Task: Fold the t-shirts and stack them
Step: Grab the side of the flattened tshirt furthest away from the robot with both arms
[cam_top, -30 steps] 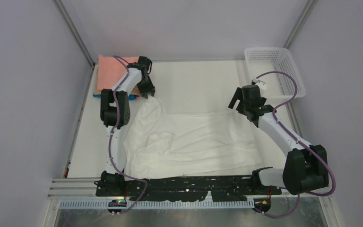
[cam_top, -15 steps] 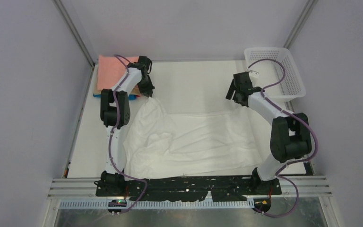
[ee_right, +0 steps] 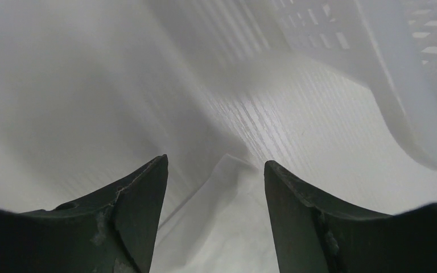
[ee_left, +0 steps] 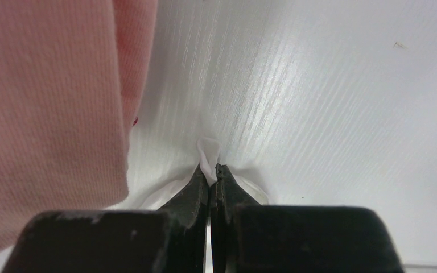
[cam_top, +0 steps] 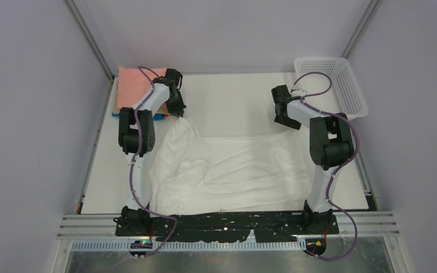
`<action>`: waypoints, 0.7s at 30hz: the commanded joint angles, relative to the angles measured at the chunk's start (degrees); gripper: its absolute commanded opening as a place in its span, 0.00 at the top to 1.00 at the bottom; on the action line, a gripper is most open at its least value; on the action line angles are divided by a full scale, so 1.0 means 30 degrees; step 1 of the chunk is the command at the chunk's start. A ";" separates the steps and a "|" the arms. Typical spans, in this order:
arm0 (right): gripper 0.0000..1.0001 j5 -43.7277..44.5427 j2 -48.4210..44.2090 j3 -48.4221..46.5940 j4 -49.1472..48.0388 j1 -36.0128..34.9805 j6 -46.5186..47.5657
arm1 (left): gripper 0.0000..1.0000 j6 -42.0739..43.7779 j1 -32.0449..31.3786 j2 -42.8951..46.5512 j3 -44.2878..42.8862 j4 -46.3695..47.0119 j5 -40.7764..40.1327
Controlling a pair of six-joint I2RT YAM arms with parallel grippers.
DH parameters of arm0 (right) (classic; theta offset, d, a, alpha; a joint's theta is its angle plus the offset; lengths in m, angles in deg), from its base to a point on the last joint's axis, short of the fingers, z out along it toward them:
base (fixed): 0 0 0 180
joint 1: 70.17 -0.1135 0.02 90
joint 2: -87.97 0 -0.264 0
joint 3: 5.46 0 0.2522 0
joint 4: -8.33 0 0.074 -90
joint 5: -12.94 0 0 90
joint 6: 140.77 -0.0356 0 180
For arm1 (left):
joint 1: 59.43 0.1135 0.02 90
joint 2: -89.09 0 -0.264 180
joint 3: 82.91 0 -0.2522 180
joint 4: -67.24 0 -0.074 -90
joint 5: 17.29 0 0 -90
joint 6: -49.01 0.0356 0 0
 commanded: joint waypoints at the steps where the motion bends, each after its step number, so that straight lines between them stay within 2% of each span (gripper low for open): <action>1: 0.37 0.1506 0.0300 -0.0798 0.0817 0.0041 -0.1100 | 1.00 0.0443 0.0094 0.1486 0.0194 0.0746 0.0345; 4: 0.48 0.1811 0.0387 -0.0832 0.0811 0.0044 -0.1139 | 1.00 0.0545 0.0080 0.1963 0.0876 0.1195 0.0368; 5: 0.56 0.1823 0.0379 -0.0826 0.0804 0.0053 -0.1160 | 1.00 0.0581 0.0093 0.2188 0.1287 0.1517 0.0355; 8: 0.72 0.1827 0.0400 -0.0793 0.0499 0.0058 -0.1083 | 1.00 0.0711 0.0095 0.3041 0.2492 0.2526 0.1285; 11: 0.82 0.1557 0.0362 -0.0935 0.0245 0.0056 -0.0743 | 1.00 0.0777 0.0094 0.3937 0.3600 0.3383 0.1349; 12: 0.89 0.1391 0.0259 -0.0948 0.0147 0.0056 -0.0648 | 1.00 0.0768 0.0094 0.4243 0.3934 0.3515 0.1338; 14: 0.94 0.1171 -0.0031 -0.0860 0.0036 0.0038 -0.0454 | 1.00 0.0840 0.0091 0.4817 0.4657 0.3749 0.1482; 21: 0.94 0.0560 -0.2166 0.0841 -0.0674 -0.0083 -0.0122 | 1.00 0.0604 -0.0038 0.7661 0.8106 0.5275 0.1616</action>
